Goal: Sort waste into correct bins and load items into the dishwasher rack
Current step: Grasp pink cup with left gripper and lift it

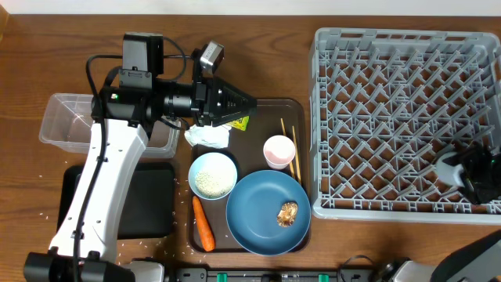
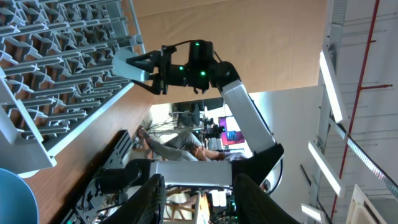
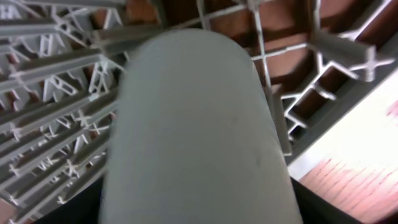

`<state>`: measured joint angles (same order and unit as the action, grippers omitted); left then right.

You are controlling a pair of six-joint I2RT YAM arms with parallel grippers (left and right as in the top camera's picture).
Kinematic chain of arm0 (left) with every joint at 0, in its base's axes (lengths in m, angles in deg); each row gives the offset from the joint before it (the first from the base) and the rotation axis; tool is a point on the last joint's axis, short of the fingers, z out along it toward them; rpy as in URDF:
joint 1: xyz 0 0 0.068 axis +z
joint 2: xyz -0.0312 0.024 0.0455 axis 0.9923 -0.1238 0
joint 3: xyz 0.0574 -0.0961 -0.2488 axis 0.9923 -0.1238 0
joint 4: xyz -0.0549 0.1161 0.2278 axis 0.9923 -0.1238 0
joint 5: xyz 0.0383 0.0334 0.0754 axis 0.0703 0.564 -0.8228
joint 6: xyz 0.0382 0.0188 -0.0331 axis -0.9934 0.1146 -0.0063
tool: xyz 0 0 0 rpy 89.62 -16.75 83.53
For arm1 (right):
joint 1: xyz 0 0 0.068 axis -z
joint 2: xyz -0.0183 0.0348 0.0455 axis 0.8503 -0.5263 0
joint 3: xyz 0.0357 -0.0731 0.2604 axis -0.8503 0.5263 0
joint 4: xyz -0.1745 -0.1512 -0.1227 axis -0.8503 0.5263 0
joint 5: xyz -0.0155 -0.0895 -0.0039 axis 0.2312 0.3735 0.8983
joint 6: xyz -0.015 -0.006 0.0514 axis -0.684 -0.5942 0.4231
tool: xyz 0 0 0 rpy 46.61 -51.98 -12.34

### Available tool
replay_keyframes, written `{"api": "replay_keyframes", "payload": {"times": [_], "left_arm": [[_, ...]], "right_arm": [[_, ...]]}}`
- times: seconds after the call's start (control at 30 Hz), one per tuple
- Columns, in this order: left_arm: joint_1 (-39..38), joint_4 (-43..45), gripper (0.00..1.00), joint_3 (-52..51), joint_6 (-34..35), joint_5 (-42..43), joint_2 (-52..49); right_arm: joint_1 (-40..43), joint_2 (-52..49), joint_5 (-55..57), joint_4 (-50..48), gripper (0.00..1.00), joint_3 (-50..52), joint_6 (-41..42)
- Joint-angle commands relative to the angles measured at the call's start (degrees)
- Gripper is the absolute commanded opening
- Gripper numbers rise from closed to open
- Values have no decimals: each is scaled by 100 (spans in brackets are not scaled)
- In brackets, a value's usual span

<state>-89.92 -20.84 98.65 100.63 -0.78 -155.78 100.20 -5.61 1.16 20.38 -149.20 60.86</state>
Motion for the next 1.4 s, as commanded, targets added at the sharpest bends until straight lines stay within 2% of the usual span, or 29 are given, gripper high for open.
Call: {"api": "replay_keyframes", "payload": {"times": [0.0,0.13,0.27,0.37,0.43,0.6,0.7,0.9,1.03,1.13,1.37], "left_arm": [[-11,24,37,94,-13,76,35],[-11,24,37,94,-33,72,35],[-63,15,37,94,-546,-461,44],[-273,-160,37,94,-852,-1781,50],[-557,-350,38,94,-1121,-3018,46],[-1534,-789,65,39,-1541,-6610,-81],[-1989,-796,66,-98,-1541,-7844,-251],[-2280,-863,66,-166,-1541,-8223,-938],[-2282,-811,66,-166,-1541,-8137,-1550],[-2363,-651,60,-166,-1543,-7718,-1945],[-2662,-450,58,-166,-1563,-7890,-2295]], "right_arm": [[109,-72,-170,-11,78,-81,24],[114,4,-612,-22,98,-247,-81],[81,302,-1106,208,99,-664,-452],[-46,682,-1554,415,99,-909,-844],[-210,1071,-1672,485,99,-975,-975],[-715,1954,-1561,466,99,-975,-1051],[-916,2273,-1558,444,99,-975,-951],[-935,2389,-1534,555,99,-968,-949],[-935,2380,-1360,597,99,-925,-949],[-935,2347,-1255,662,99,-903,-953],[-935,2312,-1110,791,99,-898,-1062]]}}
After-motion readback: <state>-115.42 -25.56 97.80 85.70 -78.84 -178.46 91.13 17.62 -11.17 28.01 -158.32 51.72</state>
